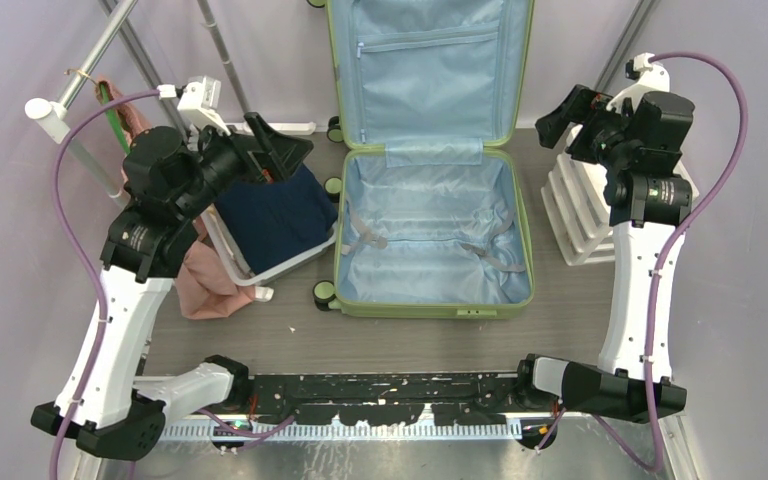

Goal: Open, take out, and arrange the luggage
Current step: Reset both arms

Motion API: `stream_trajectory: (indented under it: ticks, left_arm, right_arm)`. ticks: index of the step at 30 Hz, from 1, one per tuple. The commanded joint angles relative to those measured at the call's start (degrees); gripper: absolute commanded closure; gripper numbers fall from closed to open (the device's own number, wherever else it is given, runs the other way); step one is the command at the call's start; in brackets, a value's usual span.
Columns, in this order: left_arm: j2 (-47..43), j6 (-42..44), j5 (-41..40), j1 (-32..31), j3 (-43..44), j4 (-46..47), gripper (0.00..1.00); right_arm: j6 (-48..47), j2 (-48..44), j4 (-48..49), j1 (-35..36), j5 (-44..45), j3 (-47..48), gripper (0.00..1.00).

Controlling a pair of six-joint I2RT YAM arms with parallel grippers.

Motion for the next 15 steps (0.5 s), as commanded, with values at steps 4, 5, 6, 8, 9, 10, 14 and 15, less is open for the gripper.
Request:
stream_trajectory:
  ticks: [4,5,6,8,9,10,14,15]
  left_arm:
    - [-1.56,1.0,-0.73,0.45,1.43,3.03,0.0]
    - [-1.55,0.98,-0.76,0.45,1.32,3.06,0.0]
    - [-1.55,0.89,-0.7,0.45,1.22,3.1,0.0]
    - [-1.55,0.9,-0.64,0.45,1.05,3.26,0.0]
    - [-1.54,0.88,-0.65,0.45,1.03,3.27,0.0]
    - [-1.55,0.95,-0.57,0.45,0.99,3.25,0.0]
    - [-1.76,0.93,-0.55,0.45,0.15,3.49,0.0]
    - [-1.81,0.69,-0.28,0.45,-0.26,3.74,0.0]
  right_arm:
    - [0.48,-2.06,4.38,-0.13,3.76,0.82,0.0]
    - [0.66,-2.05,4.39,-0.14,4.49,0.97,0.0]
    - [0.83,-2.09,4.28,-0.15,5.19,1.1,0.0]
    - [0.98,-2.2,4.13,-0.12,6.15,1.14,0.0]
    - [1.0,-2.42,4.13,-0.15,6.32,1.01,0.0]
    - [0.98,-2.55,4.05,-0.12,6.43,0.8,0.0]
    - [1.24,-3.22,3.56,-0.12,6.53,0.33,0.0]
    - [1.32,-3.34,3.6,-0.18,6.54,0.07,0.0]
